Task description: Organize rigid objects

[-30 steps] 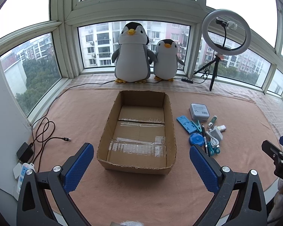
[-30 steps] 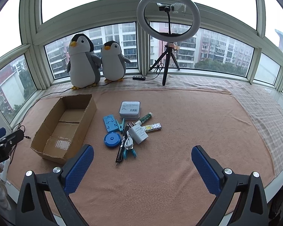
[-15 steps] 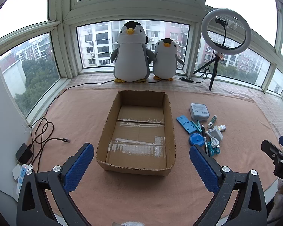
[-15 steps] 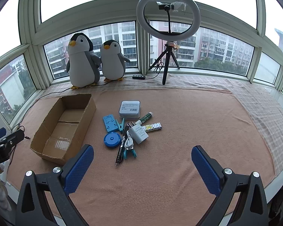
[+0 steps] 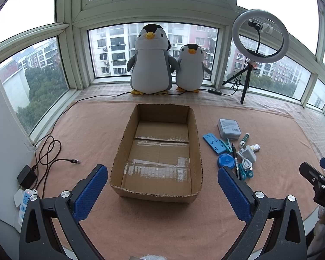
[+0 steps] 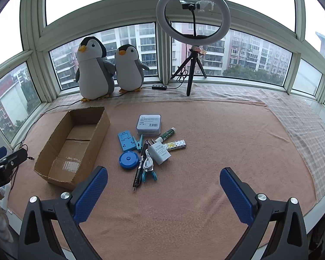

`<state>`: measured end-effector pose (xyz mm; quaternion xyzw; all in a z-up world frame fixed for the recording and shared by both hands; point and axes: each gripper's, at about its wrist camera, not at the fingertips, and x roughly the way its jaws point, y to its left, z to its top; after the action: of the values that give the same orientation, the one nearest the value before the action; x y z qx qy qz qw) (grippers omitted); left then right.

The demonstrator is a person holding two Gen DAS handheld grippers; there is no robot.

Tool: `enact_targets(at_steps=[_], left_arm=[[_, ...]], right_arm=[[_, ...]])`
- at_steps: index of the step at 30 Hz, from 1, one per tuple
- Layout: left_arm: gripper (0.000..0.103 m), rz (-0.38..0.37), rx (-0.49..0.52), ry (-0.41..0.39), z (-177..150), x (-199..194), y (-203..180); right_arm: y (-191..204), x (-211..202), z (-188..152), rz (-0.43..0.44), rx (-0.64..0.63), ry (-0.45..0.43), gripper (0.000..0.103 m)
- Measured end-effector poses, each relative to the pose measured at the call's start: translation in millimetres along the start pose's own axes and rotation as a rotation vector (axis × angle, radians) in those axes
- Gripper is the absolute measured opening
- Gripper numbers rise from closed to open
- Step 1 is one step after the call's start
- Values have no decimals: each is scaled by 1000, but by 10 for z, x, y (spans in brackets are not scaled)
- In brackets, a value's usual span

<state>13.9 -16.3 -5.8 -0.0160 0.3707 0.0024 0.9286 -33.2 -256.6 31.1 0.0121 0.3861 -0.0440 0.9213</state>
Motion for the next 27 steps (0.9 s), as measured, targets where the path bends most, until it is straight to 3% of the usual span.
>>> enact_targets(at_steps=[27], left_arm=[[103, 14, -14, 38, -45, 207, 99]], right_arm=[[-63, 118, -28, -5, 20, 41, 102]])
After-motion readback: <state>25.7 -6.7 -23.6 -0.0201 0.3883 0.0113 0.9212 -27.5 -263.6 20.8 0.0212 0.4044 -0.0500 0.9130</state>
